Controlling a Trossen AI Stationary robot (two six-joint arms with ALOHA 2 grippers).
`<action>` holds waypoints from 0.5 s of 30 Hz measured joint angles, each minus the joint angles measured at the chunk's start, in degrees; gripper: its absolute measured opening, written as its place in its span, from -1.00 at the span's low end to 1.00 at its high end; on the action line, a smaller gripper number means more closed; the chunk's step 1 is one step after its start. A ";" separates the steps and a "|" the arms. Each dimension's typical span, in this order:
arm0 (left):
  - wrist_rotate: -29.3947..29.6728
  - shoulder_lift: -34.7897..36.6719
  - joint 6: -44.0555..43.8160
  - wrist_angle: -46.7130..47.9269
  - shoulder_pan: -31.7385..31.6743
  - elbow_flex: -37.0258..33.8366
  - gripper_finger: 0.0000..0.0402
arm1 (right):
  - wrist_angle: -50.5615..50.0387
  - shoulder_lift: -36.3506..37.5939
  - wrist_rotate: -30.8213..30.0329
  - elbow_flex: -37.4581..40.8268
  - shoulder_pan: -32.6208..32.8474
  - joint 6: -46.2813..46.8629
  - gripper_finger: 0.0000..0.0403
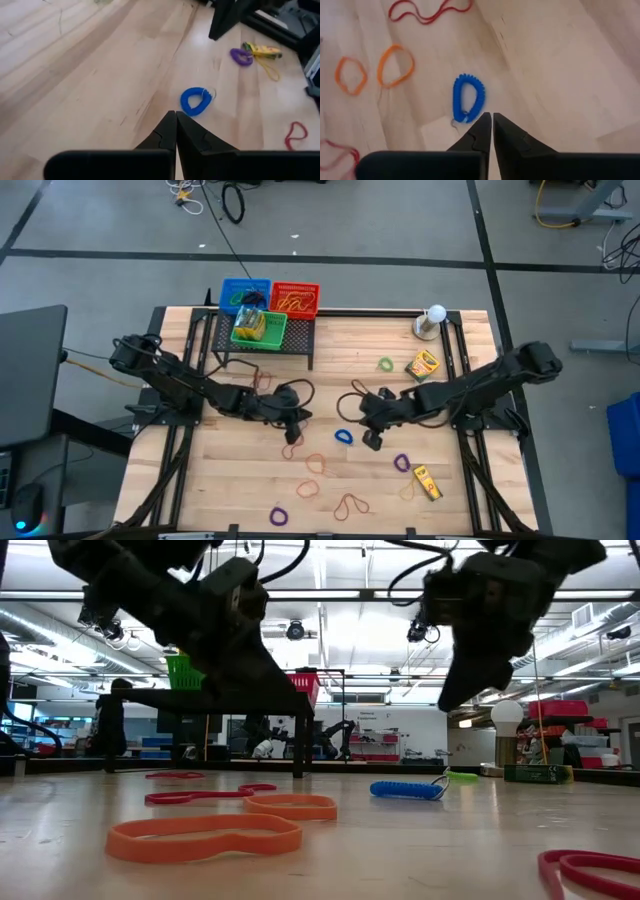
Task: Pick & Place Office Desk Supplies
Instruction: Put the blue spring keychain into the blue bin
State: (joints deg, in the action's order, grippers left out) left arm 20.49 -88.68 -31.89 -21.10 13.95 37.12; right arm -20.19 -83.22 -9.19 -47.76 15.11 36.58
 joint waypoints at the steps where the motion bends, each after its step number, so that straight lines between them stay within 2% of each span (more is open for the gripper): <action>1: 0.02 0.02 0.85 -0.18 -0.02 -0.33 -0.97 | -0.42 -1.03 0.24 -0.95 0.00 1.67 -0.85; 7: 0.34 -0.22 5.34 -0.63 -0.10 -1.89 -0.96 | -1.59 -7.77 2.14 -5.86 0.02 11.63 -0.57; 10: 0.33 -0.22 6.85 -0.70 -0.15 -2.32 -0.95 | -2.29 -11.31 2.81 -8.28 0.26 13.77 -0.42; 15: 1.40 -0.47 7.66 -0.79 -0.92 -2.53 -0.95 | -2.79 -16.71 1.66 -10.76 0.41 14.17 -0.34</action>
State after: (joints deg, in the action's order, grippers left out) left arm 21.90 -89.15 -24.23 -21.89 13.03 34.59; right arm -22.98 -99.92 -7.53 -58.52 15.53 50.75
